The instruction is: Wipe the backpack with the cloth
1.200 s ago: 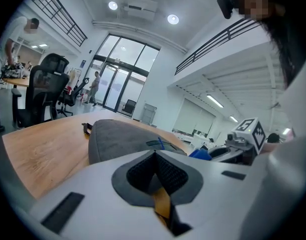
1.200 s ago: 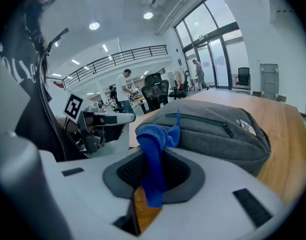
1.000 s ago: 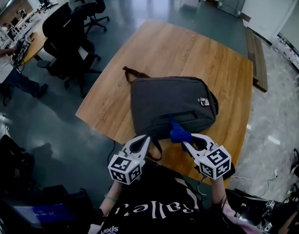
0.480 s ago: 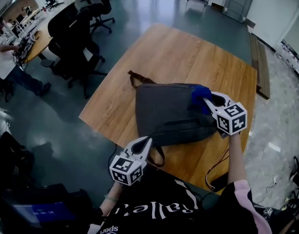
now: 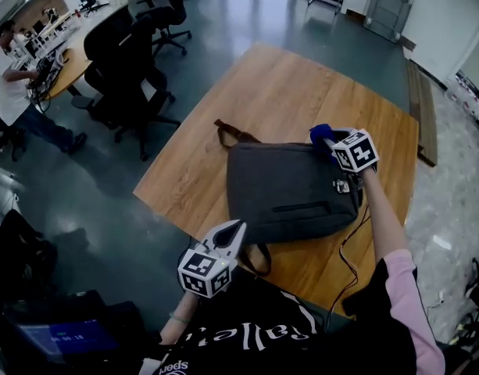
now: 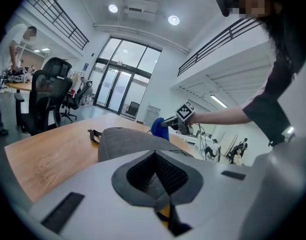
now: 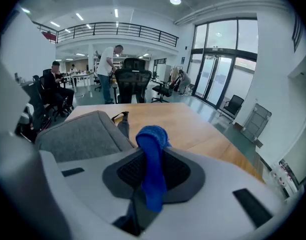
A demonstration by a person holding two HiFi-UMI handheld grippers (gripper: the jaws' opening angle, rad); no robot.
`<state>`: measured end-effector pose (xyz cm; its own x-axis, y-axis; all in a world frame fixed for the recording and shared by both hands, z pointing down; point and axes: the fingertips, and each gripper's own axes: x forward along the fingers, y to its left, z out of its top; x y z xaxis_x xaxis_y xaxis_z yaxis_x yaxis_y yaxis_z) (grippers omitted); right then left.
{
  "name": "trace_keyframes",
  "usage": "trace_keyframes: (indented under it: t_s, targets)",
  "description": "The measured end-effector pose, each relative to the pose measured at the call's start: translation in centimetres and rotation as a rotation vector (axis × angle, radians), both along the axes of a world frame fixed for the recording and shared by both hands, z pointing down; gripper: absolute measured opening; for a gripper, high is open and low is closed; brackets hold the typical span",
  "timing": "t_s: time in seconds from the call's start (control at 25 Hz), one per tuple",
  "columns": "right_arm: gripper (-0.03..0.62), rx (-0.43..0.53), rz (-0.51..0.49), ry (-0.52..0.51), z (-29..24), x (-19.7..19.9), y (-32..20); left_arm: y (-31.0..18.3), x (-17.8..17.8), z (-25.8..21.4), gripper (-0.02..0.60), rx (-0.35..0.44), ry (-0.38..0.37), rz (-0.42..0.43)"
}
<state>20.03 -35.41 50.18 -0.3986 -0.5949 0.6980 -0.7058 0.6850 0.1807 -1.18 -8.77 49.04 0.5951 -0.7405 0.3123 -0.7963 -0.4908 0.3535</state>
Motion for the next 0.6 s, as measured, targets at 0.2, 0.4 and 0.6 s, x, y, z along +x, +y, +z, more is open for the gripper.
trace_keyframes:
  t_s: [0.2, 0.4, 0.6]
  targets:
    - [0.067, -0.013, -0.016, -0.047, 0.2, -0.1, 2.5, -0.2, 0.1, 0.0, -0.002, -0.002, 0.0, 0.006]
    - [0.066, -0.005, -0.005, -0.086, -0.1, 1.1, 7.3, -0.1, 0.6, -0.4, -0.002, -0.004, 0.004, 0.02]
    - [0.066, 0.006, 0.017, -0.15, -0.6, 2.4, 12.2, -0.2, 2.2, -0.3, -0.002, -0.003, 0.005, 0.062]
